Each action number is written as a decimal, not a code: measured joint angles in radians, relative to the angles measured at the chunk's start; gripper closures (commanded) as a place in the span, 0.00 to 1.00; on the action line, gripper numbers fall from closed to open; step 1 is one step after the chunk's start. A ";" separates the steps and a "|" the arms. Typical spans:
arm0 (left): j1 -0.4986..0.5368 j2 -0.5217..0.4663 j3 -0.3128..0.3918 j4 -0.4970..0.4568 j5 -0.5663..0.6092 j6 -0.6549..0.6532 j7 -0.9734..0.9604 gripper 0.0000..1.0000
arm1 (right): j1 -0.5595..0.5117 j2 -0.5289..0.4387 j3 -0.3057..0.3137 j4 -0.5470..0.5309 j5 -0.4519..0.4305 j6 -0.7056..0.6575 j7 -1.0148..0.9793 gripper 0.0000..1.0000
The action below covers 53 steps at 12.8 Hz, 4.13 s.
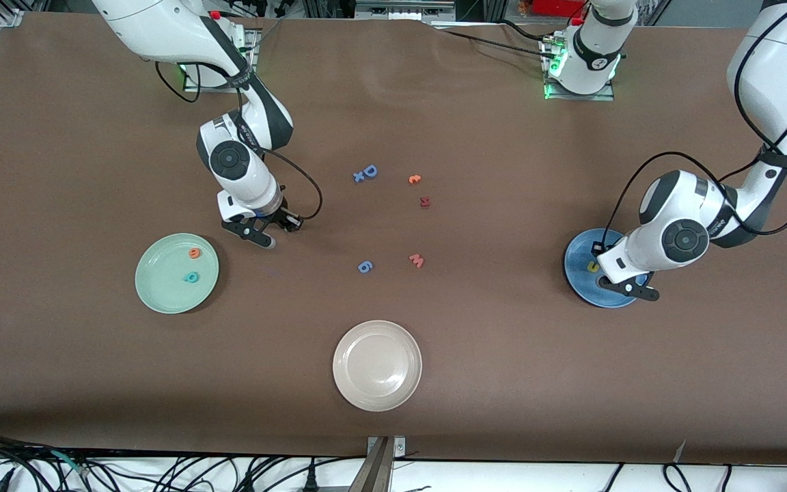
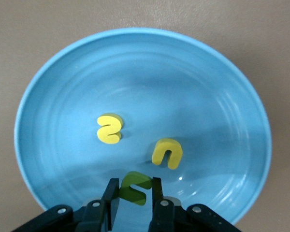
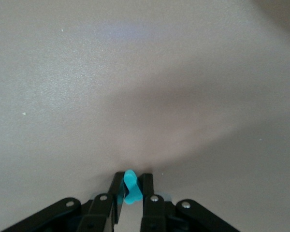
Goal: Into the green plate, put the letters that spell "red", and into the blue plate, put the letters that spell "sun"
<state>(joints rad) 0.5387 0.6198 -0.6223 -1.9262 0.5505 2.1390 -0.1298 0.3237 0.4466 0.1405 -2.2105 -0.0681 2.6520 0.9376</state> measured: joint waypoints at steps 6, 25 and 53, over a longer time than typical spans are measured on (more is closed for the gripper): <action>0.003 -0.026 -0.006 -0.009 0.000 -0.008 0.001 0.00 | -0.004 -0.001 -0.001 0.000 0.000 0.002 -0.001 0.94; 0.086 -0.209 -0.372 0.483 -0.206 -0.636 -0.026 0.00 | -0.356 -0.150 -0.009 0.160 0.000 -0.404 -0.550 0.99; -0.521 -0.627 0.454 0.198 -0.555 -0.461 0.047 0.00 | -0.241 -0.085 0.003 0.288 0.019 -0.453 -0.326 0.00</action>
<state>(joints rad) 0.0182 -0.0073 -0.1680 -1.7285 -0.0044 1.6782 -0.0830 0.0829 0.3612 0.1437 -1.9229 -0.0489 2.1991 0.6114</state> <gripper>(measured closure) 0.000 0.000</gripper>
